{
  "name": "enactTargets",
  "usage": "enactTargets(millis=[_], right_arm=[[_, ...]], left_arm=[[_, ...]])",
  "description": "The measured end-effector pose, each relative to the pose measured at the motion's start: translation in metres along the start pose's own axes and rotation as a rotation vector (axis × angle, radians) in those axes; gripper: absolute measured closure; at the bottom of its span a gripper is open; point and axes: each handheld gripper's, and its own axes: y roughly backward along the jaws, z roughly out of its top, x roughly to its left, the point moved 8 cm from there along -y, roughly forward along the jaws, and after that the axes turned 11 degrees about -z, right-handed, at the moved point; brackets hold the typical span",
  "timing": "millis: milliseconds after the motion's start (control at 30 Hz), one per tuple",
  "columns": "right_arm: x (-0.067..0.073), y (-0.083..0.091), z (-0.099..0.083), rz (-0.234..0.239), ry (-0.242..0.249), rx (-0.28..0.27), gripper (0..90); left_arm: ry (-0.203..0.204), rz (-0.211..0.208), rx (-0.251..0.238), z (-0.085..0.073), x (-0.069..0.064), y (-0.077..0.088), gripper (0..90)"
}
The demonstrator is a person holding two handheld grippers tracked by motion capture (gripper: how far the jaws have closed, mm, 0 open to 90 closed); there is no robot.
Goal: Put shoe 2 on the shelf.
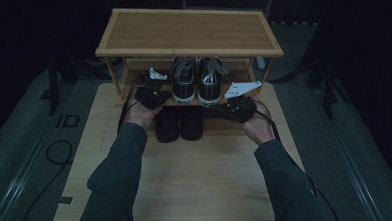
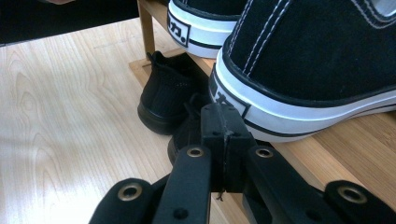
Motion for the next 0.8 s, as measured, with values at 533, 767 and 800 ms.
enactTargets(millis=[533,767,800], right_arm=[[0.006,-0.014,0.007,-0.038,0.020,0.016,90.0],[0.003,-0.003,0.009,-0.037,0.026,-0.003,89.2],[0.003,-0.003,0.009,-0.037,0.026,-0.003,89.2]], left_arm=[[0.011,-0.012,-0.005,0.000,0.001,0.000,90.0],[0.016,-0.002,-0.002,0.002,-0.003,0.000,90.0],[0.016,-0.002,-0.002,0.002,-0.003,0.000,90.0]])
